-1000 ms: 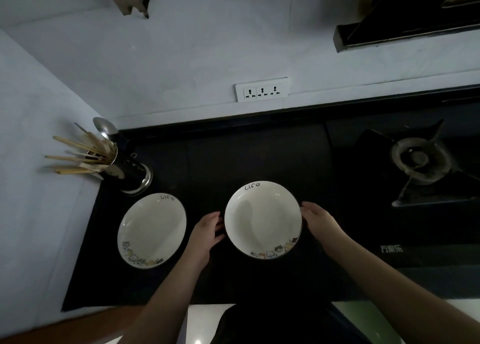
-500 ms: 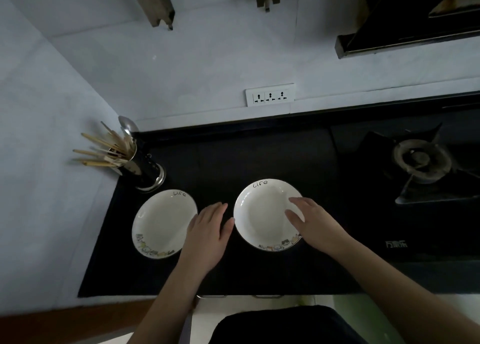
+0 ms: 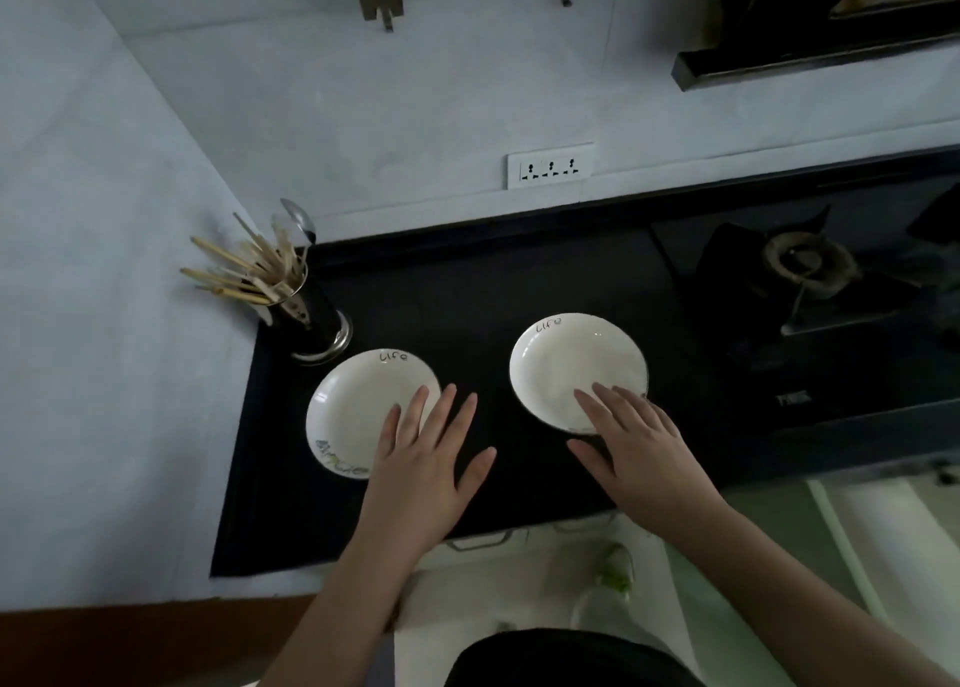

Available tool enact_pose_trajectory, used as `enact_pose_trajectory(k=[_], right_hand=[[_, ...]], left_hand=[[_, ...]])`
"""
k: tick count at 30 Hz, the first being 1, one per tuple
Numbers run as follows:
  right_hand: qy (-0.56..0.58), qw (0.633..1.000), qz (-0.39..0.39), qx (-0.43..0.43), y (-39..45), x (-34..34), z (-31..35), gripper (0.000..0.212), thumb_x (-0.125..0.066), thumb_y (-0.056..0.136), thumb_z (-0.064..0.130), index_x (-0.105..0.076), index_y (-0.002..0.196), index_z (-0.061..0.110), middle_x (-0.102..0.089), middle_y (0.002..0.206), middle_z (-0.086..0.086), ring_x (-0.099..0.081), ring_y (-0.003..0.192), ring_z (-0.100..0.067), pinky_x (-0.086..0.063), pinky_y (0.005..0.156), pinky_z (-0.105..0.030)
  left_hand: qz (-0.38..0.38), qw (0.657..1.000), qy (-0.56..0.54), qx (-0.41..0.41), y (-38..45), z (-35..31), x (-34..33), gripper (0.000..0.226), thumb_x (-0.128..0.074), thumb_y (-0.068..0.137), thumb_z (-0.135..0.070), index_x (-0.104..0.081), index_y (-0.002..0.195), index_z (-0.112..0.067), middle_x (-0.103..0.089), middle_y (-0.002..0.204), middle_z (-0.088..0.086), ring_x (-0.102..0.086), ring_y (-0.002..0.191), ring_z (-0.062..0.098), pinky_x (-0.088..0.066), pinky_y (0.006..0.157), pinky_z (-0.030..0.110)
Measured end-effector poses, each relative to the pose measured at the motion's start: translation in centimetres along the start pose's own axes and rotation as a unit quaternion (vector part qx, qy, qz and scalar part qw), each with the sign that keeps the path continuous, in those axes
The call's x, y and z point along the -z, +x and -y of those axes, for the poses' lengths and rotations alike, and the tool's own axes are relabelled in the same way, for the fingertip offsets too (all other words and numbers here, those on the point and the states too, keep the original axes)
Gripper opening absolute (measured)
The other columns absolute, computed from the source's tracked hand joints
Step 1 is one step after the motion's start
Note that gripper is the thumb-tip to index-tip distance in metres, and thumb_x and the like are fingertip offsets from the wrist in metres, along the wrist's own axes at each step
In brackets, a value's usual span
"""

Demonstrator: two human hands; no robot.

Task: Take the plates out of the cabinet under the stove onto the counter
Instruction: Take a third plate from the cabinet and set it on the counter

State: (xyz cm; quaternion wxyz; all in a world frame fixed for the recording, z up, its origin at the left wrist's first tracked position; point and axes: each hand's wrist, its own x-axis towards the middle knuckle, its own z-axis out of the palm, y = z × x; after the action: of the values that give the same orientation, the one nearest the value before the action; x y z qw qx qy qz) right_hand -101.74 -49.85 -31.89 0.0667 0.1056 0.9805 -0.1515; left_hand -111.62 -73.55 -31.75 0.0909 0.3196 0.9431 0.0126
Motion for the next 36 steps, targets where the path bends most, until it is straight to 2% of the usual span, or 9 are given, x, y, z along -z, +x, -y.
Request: enact_pose_trajectory(k=[5,10,15,18,22,25,27,31,36], right_hand=[[-0.017,0.998,-0.04,-0.044,-4.9,0.0,2.2,0.073,-0.008,0.094,0.063,-0.025,0.153,0.024,-0.031,0.157,0.001,-0.021,0.147,-0.02,-0.011,0.12,-0.038],[-0.054,0.991,-0.057,-0.111,-9.7,0.7,1.2,0.072,-0.007,0.094,0.065,-0.017,0.154,0.026,-0.024,0.16,0.005,-0.013,0.149,-0.018,-0.002,0.12,-0.036],[-0.059,0.976,-0.088,-0.189,-15.4,1.7,-0.6,0.07,-0.007,0.094,0.063,-0.017,0.154,0.028,-0.022,0.16,0.004,-0.011,0.149,-0.021,-0.007,0.121,-0.042],[-0.069,0.962,-0.108,-0.241,-19.9,1.9,-1.7,0.069,-0.009,0.097,0.059,-0.027,0.152,0.022,-0.03,0.158,0.002,-0.018,0.148,-0.024,-0.02,0.119,-0.049],[-0.056,0.937,-0.134,-0.317,-27.7,1.7,-3.7,0.063,-0.023,0.098,0.054,-0.036,0.149,0.019,-0.039,0.154,-0.003,-0.029,0.144,-0.028,-0.021,0.119,-0.049],[-0.038,0.906,-0.166,-0.387,-34.7,1.4,-5.2,0.063,-0.02,0.098,0.055,-0.038,0.148,0.02,-0.04,0.153,-0.005,-0.031,0.143,-0.028,-0.023,0.118,-0.049],[-0.029,0.883,-0.171,-0.436,-39.3,0.9,-6.0,0.065,-0.015,0.098,0.057,-0.031,0.151,0.022,-0.035,0.156,-0.004,-0.026,0.145,-0.027,-0.02,0.119,-0.048],[-0.022,0.844,-0.178,-0.506,-46.7,-0.1,-7.9,0.07,0.002,0.094,0.062,-0.01,0.154,0.028,-0.014,0.163,0.001,-0.005,0.15,-0.021,0.002,0.12,-0.04],[-0.015,0.803,-0.21,-0.557,-52.3,0.3,-9.9,0.066,-0.008,0.097,0.057,-0.013,0.154,0.027,-0.015,0.163,0.001,-0.007,0.15,-0.021,0.001,0.12,-0.039]], left_hand=[[-0.011,0.997,-0.001,-0.073,-1.4,0.0,0.7,0.078,0.009,0.09,-0.071,-0.003,0.157,-0.033,-0.004,0.166,-0.005,0.007,0.152,0.019,0.008,0.121,0.042],[-0.025,0.982,0.04,-0.181,-0.1,-3.7,2.3,0.076,0.002,0.092,-0.07,-0.005,0.158,-0.032,-0.006,0.166,-0.004,0.005,0.152,0.02,0.009,0.119,0.043],[-0.039,0.959,0.054,-0.274,-0.6,-9.6,3.4,0.074,0.0,0.093,-0.069,-0.007,0.158,-0.033,-0.016,0.165,-0.003,-0.004,0.152,0.019,0.001,0.121,0.044],[-0.042,0.946,0.064,-0.315,-1.9,-13.9,3.5,0.073,0.001,0.092,-0.068,-0.001,0.158,-0.034,-0.022,0.164,-0.003,-0.011,0.151,0.019,-0.002,0.121,0.045],[-0.029,0.921,0.06,-0.384,-4.9,-21.1,2.9,0.074,0.006,0.09,-0.069,0.002,0.156,-0.036,-0.017,0.165,-0.003,-0.006,0.152,0.019,-0.001,0.121,0.046],[-0.029,0.902,0.048,-0.428,-7.7,-26.9,2.2,0.076,0.011,0.089,-0.069,-0.002,0.156,-0.038,-0.014,0.166,-0.005,-0.004,0.152,0.017,0.0,0.121,0.046],[-0.03,0.893,0.04,-0.447,-9.5,-30.7,1.8,0.074,0.009,0.089,-0.067,-0.002,0.156,-0.038,-0.012,0.166,-0.006,-0.002,0.152,0.016,0.002,0.12,0.044],[-0.022,0.864,0.03,-0.502,-12.5,-37.1,1.1,0.075,0.008,0.088,-0.067,-0.003,0.156,-0.037,-0.011,0.166,-0.004,-0.002,0.152,0.017,0.001,0.121,0.044],[-0.033,0.832,0.052,-0.551,-14.6,-42.9,0.5,0.072,0.009,0.087,-0.067,0.006,0.153,-0.04,-0.007,0.166,-0.007,0.001,0.152,0.015,0.002,0.121,0.044]])
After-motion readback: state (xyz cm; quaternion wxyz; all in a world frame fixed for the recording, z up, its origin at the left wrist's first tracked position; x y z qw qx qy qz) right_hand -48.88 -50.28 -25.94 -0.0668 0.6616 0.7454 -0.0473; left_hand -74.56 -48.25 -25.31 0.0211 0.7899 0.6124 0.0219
